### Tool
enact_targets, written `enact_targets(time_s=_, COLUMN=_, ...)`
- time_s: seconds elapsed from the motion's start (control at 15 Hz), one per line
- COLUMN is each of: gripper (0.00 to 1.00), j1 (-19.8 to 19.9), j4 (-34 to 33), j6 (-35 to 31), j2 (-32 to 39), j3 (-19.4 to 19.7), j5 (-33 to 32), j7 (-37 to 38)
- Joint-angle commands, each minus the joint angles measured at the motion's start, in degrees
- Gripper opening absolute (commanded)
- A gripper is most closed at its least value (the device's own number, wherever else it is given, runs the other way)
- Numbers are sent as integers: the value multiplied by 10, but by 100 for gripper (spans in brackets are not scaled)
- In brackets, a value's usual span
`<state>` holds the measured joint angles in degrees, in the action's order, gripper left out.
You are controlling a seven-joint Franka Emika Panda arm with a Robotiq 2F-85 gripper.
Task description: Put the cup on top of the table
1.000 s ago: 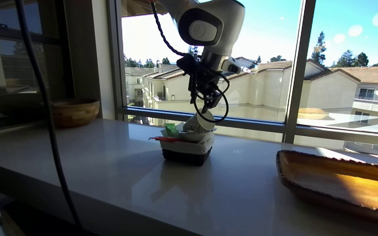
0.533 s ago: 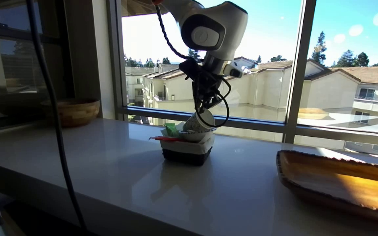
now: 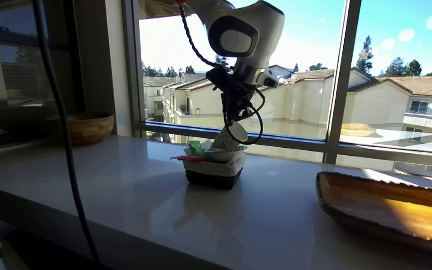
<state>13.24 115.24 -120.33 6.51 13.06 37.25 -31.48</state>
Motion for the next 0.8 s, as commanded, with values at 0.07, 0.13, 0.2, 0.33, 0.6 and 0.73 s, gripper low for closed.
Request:
enact_targets(time_s=0.07, gripper=1, j1=4, j4=-1, j6=11, j2=-14, j3=-11, j5=-11, j7=14)
enact_targets(time_s=0.13, gripper=1, j1=2, j4=2, j6=5, j2=-26, j3=-12, j5=-20, j7=23)
enact_targets(time_s=0.2, gripper=1, j1=0, j4=1, j6=11, j2=-39, j3=-14, j5=-27, j7=32)
enact_targets(time_s=0.33, gripper=1, j1=-7, j4=1, j6=11, j2=-69, j3=-20, j5=-42, j7=26)
enact_targets(time_s=0.6, gripper=1, j1=-33, j4=23, j6=11, j2=-136, j3=-39, j5=-115, j7=-23)
enact_targets(time_s=0.73, gripper=1, j1=-54, j4=40, j6=-2, j2=-165, j3=-53, j5=-147, j7=-33)
